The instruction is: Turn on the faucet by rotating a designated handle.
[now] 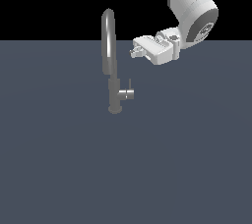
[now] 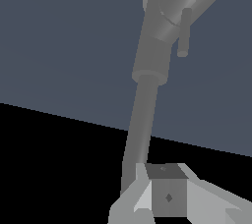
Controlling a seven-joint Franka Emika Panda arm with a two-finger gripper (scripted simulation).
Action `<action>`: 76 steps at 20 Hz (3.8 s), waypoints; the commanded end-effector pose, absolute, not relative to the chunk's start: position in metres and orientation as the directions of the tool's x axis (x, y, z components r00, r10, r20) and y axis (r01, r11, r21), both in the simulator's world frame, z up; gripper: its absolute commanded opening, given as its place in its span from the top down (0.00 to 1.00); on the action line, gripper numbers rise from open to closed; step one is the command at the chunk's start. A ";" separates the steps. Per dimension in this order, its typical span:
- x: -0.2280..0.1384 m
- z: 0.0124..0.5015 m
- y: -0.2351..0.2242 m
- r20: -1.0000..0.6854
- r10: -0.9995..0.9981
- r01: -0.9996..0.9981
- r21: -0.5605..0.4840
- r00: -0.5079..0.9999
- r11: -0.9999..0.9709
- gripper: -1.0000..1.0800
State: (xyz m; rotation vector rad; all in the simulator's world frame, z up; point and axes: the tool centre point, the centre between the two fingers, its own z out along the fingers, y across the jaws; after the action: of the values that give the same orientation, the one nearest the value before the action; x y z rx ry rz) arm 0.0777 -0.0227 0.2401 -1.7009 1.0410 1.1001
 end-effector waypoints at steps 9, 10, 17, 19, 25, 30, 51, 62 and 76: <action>0.102 0.166 -0.020 -0.996 -0.059 -0.991 -0.065 0.072 -0.114 1.00; 0.104 0.161 -0.019 -0.997 -0.049 -0.993 -0.054 0.059 -0.102 1.00; 0.108 0.138 -0.016 -1.000 -0.003 -0.999 -0.006 0.006 -0.051 1.00; 0.108 0.137 -0.015 -1.000 0.000 -0.999 -0.003 0.003 -0.048 1.00; 0.106 0.137 -0.015 -1.000 0.000 -0.999 -0.003 0.003 -0.049 1.00; 0.097 0.141 -0.015 -1.000 0.000 -0.999 -0.003 0.003 -0.049 1.00; 0.055 0.145 -0.017 -1.000 0.000 -0.999 -0.003 0.003 -0.047 1.00; 0.031 0.134 -0.018 -1.000 -0.001 -0.999 -0.007 0.007 -0.047 1.00; 0.016 0.114 -0.019 -0.999 0.001 -0.998 -0.034 0.034 -0.051 1.00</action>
State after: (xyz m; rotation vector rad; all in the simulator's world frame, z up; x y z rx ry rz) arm 0.0171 -0.0184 0.1203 -1.2647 1.1542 1.2185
